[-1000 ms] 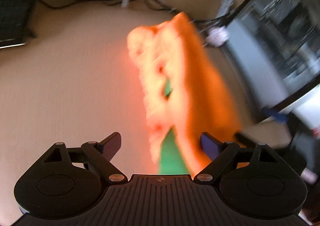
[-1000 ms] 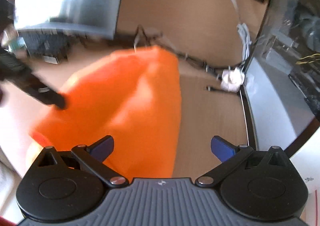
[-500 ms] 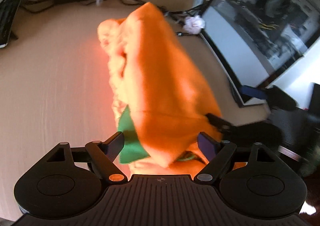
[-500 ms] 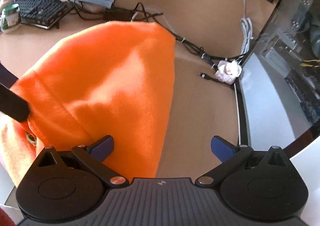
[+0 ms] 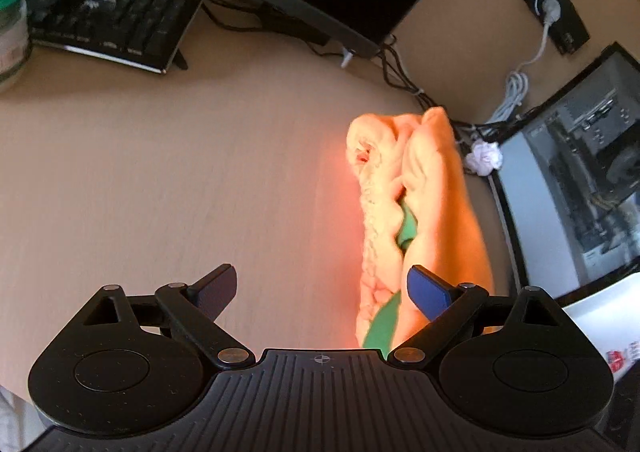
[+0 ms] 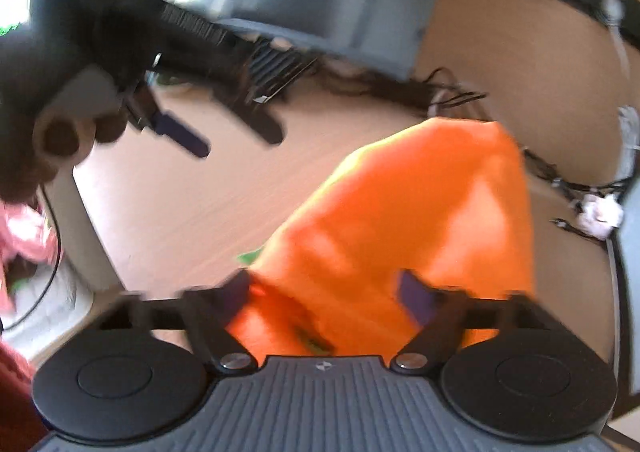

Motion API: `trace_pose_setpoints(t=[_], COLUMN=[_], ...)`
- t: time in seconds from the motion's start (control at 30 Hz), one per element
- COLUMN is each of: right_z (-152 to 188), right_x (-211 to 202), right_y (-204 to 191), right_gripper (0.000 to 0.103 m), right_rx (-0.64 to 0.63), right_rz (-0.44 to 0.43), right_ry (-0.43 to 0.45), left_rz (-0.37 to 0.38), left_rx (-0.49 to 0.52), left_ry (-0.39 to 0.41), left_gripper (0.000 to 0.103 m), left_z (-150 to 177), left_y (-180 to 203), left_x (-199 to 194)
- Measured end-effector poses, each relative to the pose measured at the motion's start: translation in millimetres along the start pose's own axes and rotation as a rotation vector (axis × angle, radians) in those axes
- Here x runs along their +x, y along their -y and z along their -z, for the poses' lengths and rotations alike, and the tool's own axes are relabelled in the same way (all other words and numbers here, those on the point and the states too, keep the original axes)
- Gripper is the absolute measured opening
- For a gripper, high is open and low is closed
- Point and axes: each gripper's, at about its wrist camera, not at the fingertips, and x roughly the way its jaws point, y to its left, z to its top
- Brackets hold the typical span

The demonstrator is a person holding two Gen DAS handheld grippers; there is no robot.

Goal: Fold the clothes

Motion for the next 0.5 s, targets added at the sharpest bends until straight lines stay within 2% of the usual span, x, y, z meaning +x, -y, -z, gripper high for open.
trace_pose_setpoints(t=[0.07, 0.13, 0.27, 0.37, 0.43, 0.5], right_z=[-3.4, -7.7, -13.8, -18.2, -21.8, -22.8], right_x=[-6.2, -18.1, -41.7, -57.8, -66.5, -69.7], right_y=[6.1, 17.8, 48.8, 68.2, 78.4, 83.8], right_gripper=[0.022, 0.014, 0.011, 0.010, 0.010, 0.010], right_rx=[0.019, 0.037, 0.128, 0.204, 0.234, 0.243], right_rz=[0.003, 0.056, 0.094, 0.081, 0.067, 0.057], right_ry=[0.021, 0.053, 0.094, 0.121, 0.138, 0.146], left_rz=[0.031, 0.038, 0.117, 0.181, 0.175, 0.159], left_rx=[0.008, 0.023, 0.069, 0.126, 0.171, 0.203], left_ry=[-0.002, 0.000, -0.040, -0.067, -0.071, -0.067], left_gripper=[0.096, 0.096, 0.096, 0.096, 0.095, 0.089], left_z=[4.1, 10.4, 17.8, 25.0, 27.6, 29.4], left_y=[3.0, 6.4, 17.5, 33.2, 47.8, 61.1], left_x=[1.1, 4.1, 16.4, 23.5, 33.6, 43.4])
